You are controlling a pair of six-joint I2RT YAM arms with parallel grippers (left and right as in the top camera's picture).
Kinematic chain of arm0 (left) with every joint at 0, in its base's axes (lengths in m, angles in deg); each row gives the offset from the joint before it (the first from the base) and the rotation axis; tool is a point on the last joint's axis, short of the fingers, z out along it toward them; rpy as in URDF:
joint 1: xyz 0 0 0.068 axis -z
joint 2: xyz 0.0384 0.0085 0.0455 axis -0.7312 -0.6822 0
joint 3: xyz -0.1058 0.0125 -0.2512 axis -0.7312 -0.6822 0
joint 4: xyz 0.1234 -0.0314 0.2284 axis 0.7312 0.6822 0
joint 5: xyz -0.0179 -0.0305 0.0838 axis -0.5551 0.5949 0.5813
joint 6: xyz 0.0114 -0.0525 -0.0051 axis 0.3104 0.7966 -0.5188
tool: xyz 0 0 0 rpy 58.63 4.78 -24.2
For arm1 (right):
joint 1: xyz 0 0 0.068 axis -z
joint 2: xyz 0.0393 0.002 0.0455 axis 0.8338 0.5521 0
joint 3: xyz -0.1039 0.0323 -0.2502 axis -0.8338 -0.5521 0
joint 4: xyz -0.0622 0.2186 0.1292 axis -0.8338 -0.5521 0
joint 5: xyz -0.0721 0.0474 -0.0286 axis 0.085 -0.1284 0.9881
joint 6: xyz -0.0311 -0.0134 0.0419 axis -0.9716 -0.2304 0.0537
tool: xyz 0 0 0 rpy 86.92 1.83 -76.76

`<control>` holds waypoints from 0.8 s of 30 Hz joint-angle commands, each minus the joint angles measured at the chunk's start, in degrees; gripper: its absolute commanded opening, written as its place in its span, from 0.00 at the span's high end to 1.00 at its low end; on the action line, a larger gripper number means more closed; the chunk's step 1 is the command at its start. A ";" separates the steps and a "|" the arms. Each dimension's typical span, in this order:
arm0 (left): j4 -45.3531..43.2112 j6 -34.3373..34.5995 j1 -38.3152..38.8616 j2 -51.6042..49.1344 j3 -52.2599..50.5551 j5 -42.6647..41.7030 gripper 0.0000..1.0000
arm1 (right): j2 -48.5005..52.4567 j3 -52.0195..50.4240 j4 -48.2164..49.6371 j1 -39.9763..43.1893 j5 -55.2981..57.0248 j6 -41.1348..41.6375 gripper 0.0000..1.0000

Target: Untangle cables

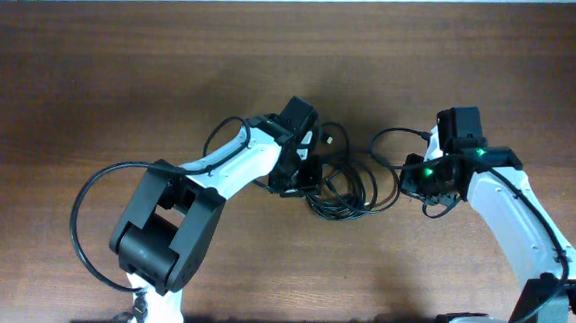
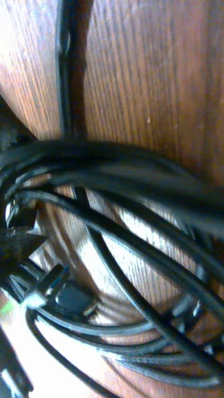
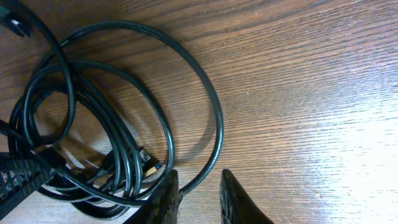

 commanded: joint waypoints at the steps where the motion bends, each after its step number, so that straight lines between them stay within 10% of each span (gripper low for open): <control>1: -1.25 0.46 0.26 1.62 -0.13 2.19 1.00 | -0.59 1.01 -0.31 -0.04 0.07 -0.57 0.81; 17: -9.16 -9.33 -0.46 1.97 9.33 -28.76 1.00 | -0.28 0.96 1.97 -0.04 -7.61 -8.48 0.77; 19: -9.16 -9.33 -1.11 1.97 9.33 -29.44 1.00 | 0.44 0.94 1.79 -0.04 -5.62 -8.46 0.96; 24: -7.78 -10.84 -5.99 1.97 9.33 -29.62 1.00 | 3.72 0.94 1.36 -0.04 -3.69 -7.76 0.96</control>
